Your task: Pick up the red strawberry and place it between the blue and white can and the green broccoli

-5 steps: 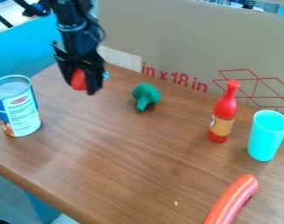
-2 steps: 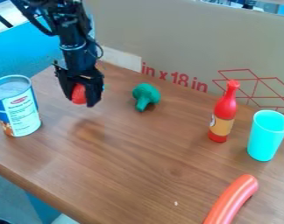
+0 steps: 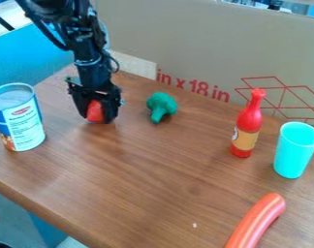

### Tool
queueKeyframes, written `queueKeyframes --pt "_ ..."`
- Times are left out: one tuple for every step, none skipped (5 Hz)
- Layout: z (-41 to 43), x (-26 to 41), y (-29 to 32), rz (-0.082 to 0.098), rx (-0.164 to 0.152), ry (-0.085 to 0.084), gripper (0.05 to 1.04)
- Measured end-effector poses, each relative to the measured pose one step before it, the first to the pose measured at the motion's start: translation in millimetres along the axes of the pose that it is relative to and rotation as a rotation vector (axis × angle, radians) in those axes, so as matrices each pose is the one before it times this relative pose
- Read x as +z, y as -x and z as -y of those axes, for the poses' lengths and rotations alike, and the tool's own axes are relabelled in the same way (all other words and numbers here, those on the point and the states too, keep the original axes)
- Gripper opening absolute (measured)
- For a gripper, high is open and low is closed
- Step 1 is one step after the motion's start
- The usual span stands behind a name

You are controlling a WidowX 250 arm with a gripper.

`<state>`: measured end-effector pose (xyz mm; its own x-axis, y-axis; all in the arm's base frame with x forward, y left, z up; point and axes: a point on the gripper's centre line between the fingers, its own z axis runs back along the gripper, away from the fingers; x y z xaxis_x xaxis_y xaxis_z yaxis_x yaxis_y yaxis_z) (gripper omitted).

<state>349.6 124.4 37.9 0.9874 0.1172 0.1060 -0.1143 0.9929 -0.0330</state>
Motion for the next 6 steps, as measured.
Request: queueKeyframes --pt "0.30 -1.42 -12.16 0.0147 0.0168 -0.0073 0.811" --pt "-1.76 0.36 -2.79 0.0002 0.0194 0.0000 0.912" --pt "0.55 -0.34 3.37 -0.0167 0.0162 0.0025 1.014" --pt "2.61 18.02 4.48 0.0318 -0.0038 -0.0046 1.009" --pt "1.88 20.31 0.52 0.0478 0.0005 0.0019 1.005" --pt "-1.06 18.97 0.51 0.0356 -0.0005 0.0213 1.003"
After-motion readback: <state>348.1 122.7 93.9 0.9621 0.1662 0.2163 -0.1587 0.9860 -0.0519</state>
